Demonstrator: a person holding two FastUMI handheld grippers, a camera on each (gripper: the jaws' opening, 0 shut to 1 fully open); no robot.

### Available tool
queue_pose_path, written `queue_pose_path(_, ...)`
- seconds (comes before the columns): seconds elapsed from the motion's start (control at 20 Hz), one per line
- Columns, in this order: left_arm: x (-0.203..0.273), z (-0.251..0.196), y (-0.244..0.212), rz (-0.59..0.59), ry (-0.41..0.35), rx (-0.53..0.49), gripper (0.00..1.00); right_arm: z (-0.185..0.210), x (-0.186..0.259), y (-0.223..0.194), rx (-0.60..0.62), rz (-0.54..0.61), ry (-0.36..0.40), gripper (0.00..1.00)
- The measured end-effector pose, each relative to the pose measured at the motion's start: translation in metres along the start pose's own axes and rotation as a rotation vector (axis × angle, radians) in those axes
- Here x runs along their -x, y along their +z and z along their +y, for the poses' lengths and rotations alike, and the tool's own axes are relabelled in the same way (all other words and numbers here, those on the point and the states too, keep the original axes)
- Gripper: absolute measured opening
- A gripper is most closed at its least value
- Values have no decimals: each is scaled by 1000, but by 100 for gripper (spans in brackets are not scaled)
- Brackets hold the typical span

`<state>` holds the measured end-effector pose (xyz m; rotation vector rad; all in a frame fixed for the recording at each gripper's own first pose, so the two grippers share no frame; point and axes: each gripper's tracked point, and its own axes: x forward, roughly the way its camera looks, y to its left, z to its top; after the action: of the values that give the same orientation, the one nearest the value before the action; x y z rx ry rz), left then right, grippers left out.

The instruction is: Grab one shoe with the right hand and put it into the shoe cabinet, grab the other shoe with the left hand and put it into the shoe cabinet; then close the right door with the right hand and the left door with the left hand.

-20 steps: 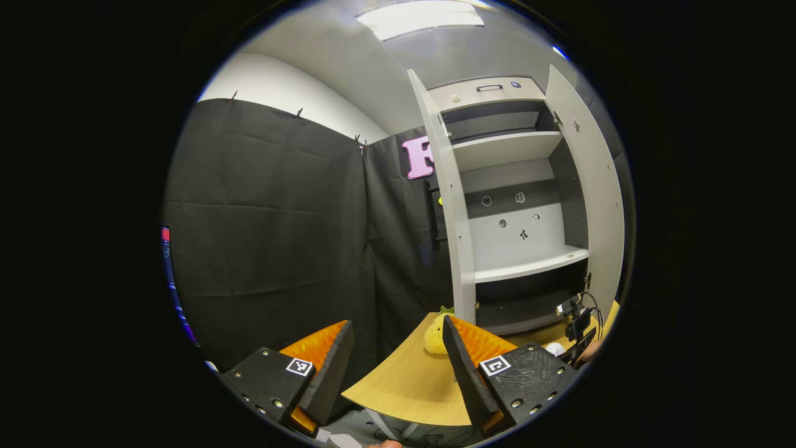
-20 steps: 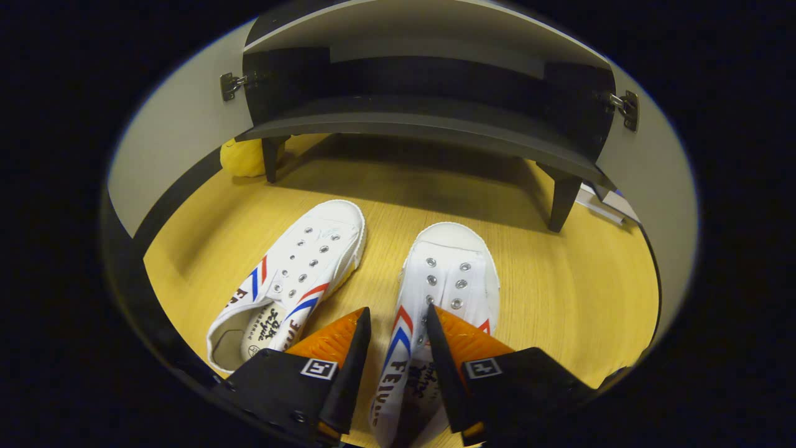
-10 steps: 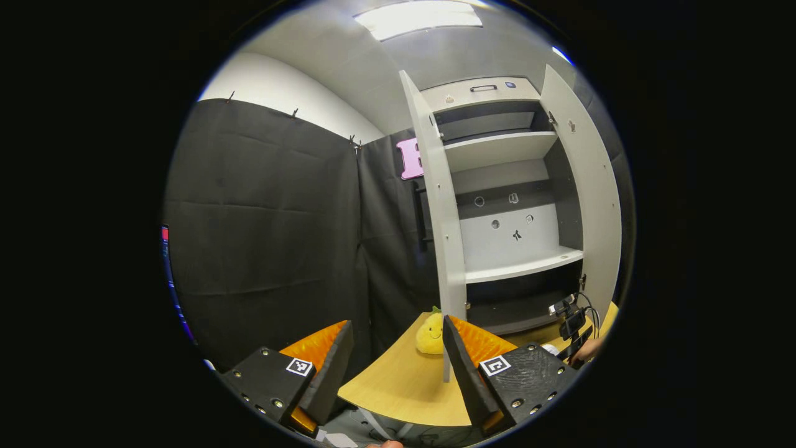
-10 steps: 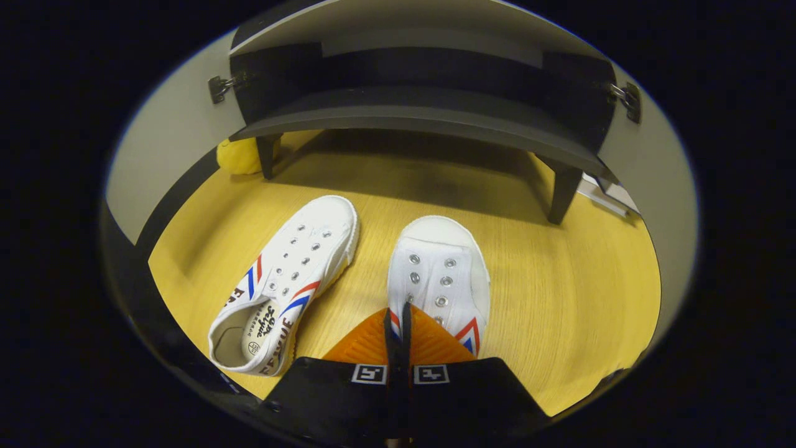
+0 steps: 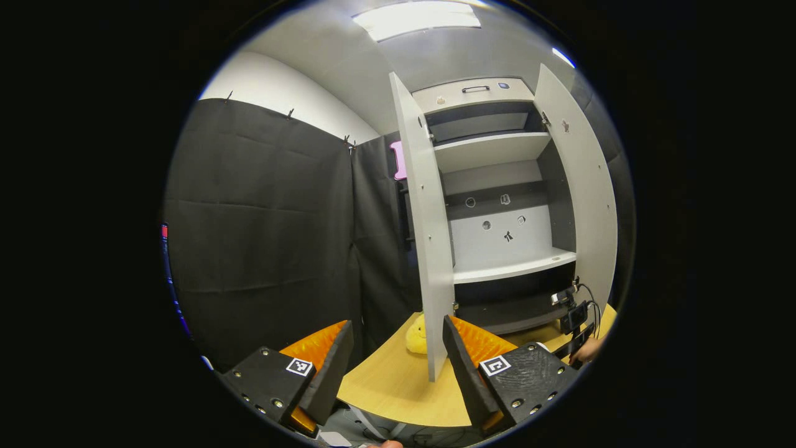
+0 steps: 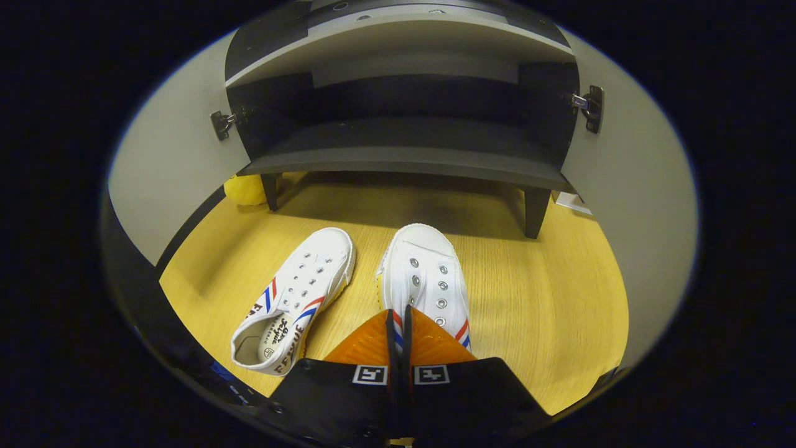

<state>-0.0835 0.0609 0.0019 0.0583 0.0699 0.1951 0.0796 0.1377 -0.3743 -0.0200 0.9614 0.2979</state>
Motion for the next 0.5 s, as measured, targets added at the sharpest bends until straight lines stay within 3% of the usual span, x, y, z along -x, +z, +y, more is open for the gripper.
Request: queue_pose_path(0.5,-2,-22,4,-24,-99,2,78,-10,75,64,-7,-178,75,1)
